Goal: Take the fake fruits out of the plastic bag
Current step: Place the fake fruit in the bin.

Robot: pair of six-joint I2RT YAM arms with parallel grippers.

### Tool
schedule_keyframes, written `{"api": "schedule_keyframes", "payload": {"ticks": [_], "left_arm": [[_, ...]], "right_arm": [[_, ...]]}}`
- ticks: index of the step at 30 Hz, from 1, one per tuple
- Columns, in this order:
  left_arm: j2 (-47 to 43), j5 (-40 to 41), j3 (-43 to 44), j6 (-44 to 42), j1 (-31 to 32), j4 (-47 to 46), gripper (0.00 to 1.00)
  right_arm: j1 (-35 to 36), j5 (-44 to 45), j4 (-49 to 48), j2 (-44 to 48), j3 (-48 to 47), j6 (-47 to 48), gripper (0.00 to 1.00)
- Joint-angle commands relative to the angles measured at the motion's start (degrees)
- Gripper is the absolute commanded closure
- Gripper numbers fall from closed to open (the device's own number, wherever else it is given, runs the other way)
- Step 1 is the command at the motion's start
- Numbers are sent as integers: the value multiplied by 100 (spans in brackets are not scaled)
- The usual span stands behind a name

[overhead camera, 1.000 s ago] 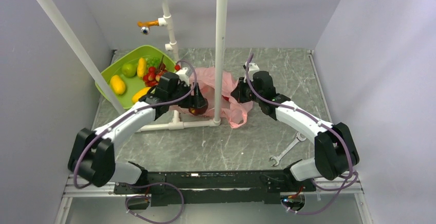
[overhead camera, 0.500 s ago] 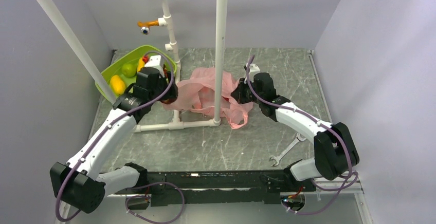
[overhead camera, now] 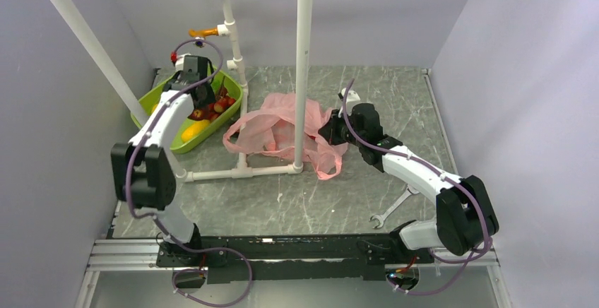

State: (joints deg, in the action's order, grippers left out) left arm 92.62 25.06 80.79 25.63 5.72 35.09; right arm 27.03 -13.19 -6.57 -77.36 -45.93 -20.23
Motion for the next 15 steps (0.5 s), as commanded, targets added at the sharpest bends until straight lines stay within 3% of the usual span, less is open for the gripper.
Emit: {"api": "schedule_keyframes", "payload": {"ticks": [1, 11, 15], "left_arm": [[807, 917, 946, -191, 26, 499, 100], [1846, 2285, 1445, -611, 22, 375, 100], [2044, 2585, 1219, -1168, -2, -195, 100]], "right_arm": [[-23, -107, -334, 126, -28, -93, 100], [-18, -136, -275, 102, -117, -120, 100], [-26, -176, -292, 53, -130, -156, 100]]}}
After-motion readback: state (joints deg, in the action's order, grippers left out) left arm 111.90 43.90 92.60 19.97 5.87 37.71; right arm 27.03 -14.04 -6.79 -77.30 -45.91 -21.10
